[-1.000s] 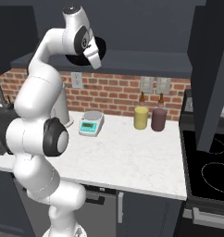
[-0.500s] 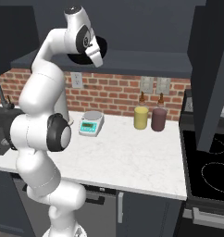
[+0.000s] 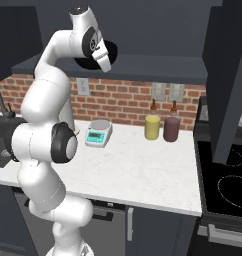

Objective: Pick up the bowls on the counter and stack them on top of one another in the open cabinet. Place the smaller bowl on top of the larger bowl.

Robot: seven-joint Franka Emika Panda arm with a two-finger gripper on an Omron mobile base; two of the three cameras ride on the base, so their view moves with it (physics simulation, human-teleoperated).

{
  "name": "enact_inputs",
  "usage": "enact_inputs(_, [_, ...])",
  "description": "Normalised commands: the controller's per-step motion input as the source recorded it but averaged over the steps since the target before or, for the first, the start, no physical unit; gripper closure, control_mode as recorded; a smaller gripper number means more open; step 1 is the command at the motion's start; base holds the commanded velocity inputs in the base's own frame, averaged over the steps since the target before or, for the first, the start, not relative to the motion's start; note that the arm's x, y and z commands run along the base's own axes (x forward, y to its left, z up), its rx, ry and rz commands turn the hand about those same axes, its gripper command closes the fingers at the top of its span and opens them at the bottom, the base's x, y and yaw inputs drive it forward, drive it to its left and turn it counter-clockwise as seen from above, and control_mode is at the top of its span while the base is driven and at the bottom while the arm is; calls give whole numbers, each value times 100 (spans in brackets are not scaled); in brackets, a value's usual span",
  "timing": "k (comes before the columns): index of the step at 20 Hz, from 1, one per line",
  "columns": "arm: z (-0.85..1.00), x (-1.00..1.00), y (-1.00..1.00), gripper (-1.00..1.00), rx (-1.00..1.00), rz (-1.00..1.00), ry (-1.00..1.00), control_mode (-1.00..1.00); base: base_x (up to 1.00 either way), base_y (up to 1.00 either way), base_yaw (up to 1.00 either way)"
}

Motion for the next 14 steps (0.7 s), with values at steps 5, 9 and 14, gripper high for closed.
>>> enact_inputs(5, [0, 0, 0, -100, 0, 0, 0, -100, 0, 0, 0])
enact_inputs(9, [0, 0, 0, -100, 0, 0, 0, -100, 0, 0, 0])
enact_inputs(14, [18, -54, 1, -100, 0, 0, -4, -100, 0, 0, 0])
